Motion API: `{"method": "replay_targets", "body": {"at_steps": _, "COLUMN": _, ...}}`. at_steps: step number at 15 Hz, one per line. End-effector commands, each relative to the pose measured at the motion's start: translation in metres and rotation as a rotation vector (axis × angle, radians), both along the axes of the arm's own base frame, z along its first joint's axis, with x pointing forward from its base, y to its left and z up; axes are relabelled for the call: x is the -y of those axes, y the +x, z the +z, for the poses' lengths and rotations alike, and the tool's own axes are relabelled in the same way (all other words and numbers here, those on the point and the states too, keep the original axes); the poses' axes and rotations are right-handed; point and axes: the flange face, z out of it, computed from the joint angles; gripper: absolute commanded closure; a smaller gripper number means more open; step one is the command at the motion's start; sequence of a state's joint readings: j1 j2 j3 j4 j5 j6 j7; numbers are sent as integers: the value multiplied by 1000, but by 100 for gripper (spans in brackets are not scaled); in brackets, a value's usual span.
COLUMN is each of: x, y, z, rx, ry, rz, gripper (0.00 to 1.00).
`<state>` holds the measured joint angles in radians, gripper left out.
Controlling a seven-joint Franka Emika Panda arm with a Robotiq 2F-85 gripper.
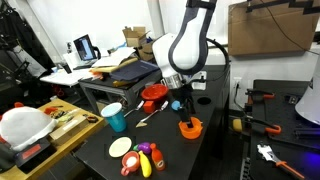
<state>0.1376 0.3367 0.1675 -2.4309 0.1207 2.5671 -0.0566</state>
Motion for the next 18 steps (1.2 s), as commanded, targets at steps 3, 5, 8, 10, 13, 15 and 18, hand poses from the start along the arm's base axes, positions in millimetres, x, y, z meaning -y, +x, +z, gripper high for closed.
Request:
{"method": "replay_targets", "body": {"at_steps": 3, "x": 4, "y": 1, "z": -14, "rx": 16, "ry": -7, "rz": 33, "gripper": 34}}
{"method": "replay_targets", "body": {"at_steps": 5, "x": 6, "y": 1, "z": -16, "rx": 19, "ry": -15, "rz": 30, "gripper": 51}}
{"method": "replay_targets", "body": {"at_steps": 8, "x": 13, "y": 4, "z": -14, "rx": 29, "ry": -47, "rz": -18, "gripper": 73}}
{"method": "replay_targets", "body": {"at_steps": 10, "x": 20, "y": 8, "z": -8, "rx": 35, "ry": -71, "rz": -71, "gripper": 88}}
{"method": "replay_targets", "body": {"at_steps": 13, "x": 34, "y": 14, "z": 4, "rx": 27, "ry": -107, "rz": -196, "gripper": 100}}
{"method": "replay_targets", "body": {"at_steps": 15, "x": 42, "y": 18, "z": 13, "rx": 27, "ry": -113, "rz": -259, "gripper": 100}}
{"method": "replay_targets", "body": {"at_steps": 18, "x": 51, "y": 23, "z": 29, "rx": 26, "ry": -123, "rz": -336, "gripper": 99}}
